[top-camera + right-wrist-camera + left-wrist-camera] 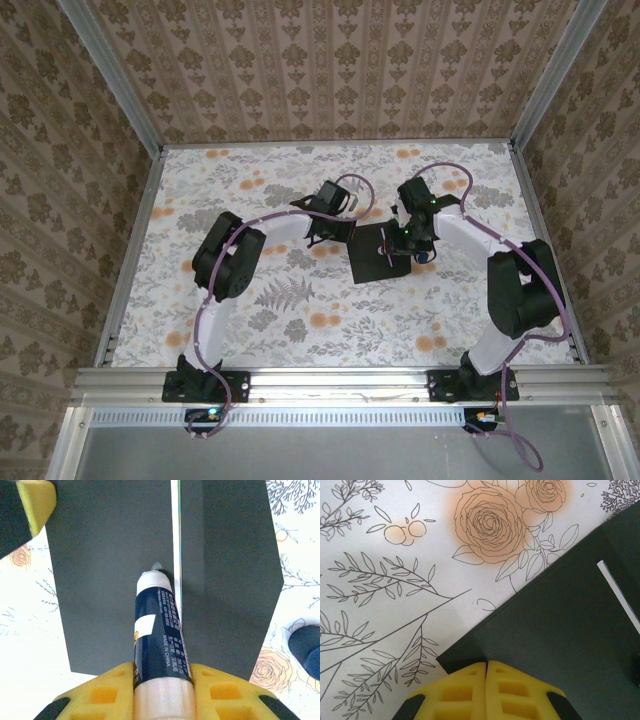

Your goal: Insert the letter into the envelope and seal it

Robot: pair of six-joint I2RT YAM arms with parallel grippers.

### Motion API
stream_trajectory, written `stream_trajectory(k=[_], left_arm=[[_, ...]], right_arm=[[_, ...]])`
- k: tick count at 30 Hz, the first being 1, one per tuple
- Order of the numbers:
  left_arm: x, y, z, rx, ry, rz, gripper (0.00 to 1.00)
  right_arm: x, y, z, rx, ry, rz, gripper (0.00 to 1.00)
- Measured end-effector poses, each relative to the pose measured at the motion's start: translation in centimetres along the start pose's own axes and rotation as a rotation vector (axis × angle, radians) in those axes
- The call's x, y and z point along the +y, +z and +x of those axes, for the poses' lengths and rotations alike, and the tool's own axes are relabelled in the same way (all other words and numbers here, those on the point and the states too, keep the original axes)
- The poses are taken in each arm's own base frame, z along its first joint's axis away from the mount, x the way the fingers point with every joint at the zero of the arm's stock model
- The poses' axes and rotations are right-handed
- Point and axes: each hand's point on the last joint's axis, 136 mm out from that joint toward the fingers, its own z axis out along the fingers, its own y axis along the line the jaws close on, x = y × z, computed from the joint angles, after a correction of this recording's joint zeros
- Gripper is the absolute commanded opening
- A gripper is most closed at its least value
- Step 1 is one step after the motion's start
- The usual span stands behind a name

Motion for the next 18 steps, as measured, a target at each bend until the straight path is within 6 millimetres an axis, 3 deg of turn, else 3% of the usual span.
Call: stream_trajectory(k=[10,18], left_arm=[[-0.1,0.0,0.1,0.005,0.009,0.007,0.00],[-0.1,0.0,0.1,0.005,0.021,0.007,0.00]], right_arm=[[-0.2,-1.4,1.0,0.035,0.000,0.021,0.16],[1.3,-4.2,-2.4,-0.057,-0.023,-0.005,0.16]])
